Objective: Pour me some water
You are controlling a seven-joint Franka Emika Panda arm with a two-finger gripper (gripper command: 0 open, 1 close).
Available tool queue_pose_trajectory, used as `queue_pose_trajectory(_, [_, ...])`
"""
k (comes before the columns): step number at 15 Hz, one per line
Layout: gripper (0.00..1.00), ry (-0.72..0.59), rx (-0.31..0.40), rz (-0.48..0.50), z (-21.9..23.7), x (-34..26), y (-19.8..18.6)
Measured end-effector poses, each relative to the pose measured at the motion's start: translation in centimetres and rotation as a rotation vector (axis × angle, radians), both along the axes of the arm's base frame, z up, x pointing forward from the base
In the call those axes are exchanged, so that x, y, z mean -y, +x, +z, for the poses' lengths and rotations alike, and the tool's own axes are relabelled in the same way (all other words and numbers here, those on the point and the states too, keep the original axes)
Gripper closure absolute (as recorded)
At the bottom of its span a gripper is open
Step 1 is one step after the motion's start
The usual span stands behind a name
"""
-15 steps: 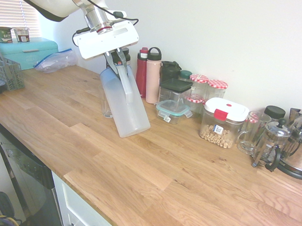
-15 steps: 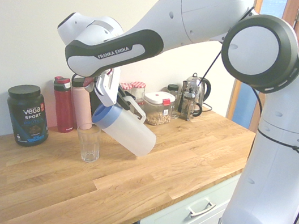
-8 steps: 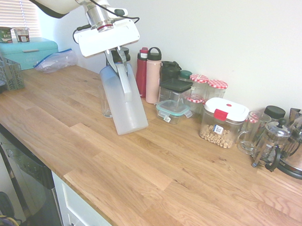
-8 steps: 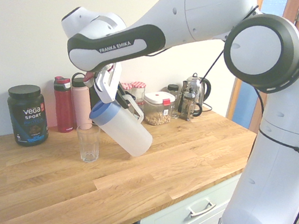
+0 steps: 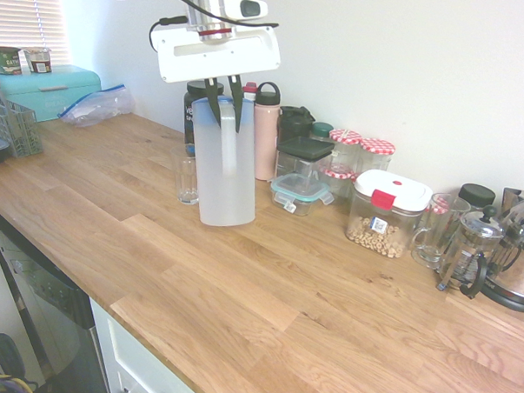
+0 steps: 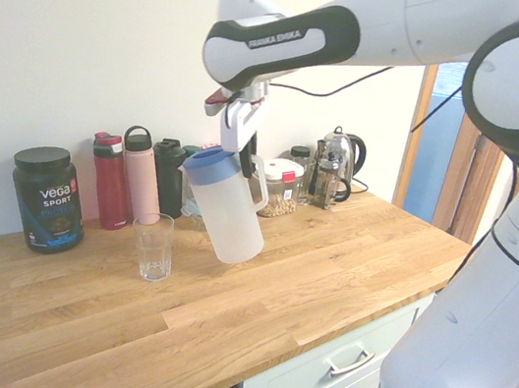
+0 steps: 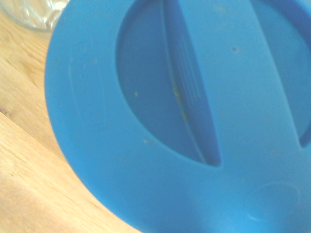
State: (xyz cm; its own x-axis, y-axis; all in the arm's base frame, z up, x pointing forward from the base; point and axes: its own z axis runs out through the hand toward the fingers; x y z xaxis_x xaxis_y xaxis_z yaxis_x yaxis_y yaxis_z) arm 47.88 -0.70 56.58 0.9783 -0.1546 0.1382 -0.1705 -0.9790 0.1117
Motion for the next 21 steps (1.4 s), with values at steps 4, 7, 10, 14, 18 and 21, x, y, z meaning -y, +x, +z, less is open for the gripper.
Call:
queue_pose_trajectory(4, [1.0,0.08,0.05,-0.091,-2.0,8.5,-2.8])
queue_pose_trajectory(7, [1.0,0.128,0.146,-0.185,-2.0,12.6,-3.4])
queue_pose_trajectory(10, [1.0,0.141,0.211,-0.227,-1.4,14.1,-3.7])
queue_pose_trajectory(14, [1.0,0.144,0.24,-0.265,-2.6,15.0,-3.3])
queue_pose_trajectory(18, [1.0,0.141,0.208,-0.298,-5.7,16.5,-2.2])
queue_pose_trajectory(21, [0.0,0.141,0.203,-0.321,-6.3,17.7,-2.3])
